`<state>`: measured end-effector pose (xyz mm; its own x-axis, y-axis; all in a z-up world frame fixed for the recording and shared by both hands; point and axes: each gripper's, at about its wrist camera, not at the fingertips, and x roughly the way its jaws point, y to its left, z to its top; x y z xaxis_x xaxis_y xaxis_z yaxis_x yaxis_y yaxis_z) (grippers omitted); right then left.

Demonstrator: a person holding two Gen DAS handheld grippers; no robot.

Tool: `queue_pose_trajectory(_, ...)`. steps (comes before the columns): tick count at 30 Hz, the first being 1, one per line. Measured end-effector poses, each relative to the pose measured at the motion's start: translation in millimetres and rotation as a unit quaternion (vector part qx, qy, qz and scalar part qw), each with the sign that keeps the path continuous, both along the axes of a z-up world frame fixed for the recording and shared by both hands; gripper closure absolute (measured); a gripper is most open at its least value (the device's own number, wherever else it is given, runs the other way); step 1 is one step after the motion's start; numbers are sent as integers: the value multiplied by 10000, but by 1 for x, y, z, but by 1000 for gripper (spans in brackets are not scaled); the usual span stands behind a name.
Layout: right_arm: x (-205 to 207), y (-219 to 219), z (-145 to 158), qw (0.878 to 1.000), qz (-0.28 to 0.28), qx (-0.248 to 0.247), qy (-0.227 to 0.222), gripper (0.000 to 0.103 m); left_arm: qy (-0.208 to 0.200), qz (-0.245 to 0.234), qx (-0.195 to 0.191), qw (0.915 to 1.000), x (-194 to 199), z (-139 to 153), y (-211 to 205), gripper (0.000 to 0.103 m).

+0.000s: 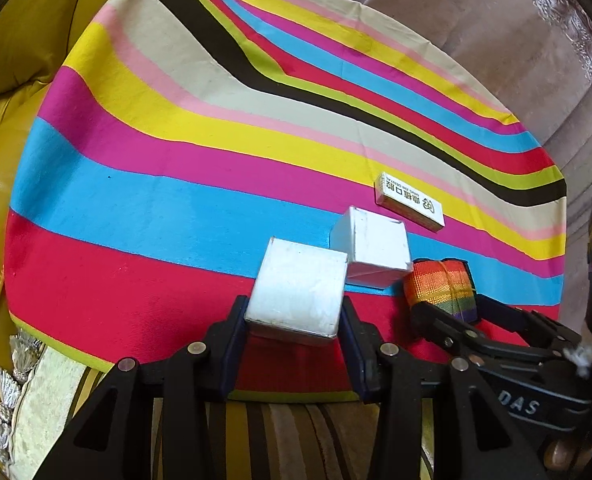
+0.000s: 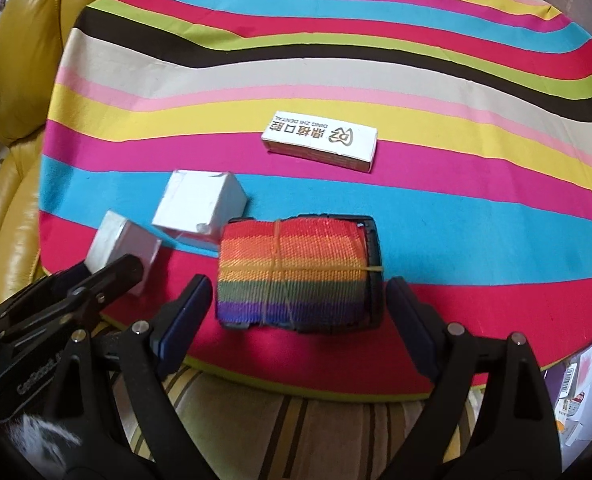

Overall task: Organize objects
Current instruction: 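Grasp a small white cube with the left tool while the right tool grasps the rainbow strap, then carry the white cube and rainbow strap into the storage box and release both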

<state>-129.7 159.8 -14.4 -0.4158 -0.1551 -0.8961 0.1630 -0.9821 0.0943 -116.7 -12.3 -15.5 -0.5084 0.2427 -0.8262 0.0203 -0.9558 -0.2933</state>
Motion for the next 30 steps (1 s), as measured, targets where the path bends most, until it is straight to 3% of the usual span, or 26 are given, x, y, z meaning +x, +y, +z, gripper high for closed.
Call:
queue_pose_trajectory(5,-8,-5,-12,9999,6,121,-122,13,11,13,-52,10000,-1,-3,4,59)
queue_pose_trajectory(7,-9,-7,-12,9998,35,162,-80,18,23,29,-70,10000,0,-3,5,59)
queue_pose_trajectory(15,-2,0,-8,9999,-82,67,59,18,170,25,-251,9995,3,3,9,59)
queue_pose_trajectory(30,34,58,11,9978,-631,-92,177,18,416,-393,-249,9981,17,31,52,59)
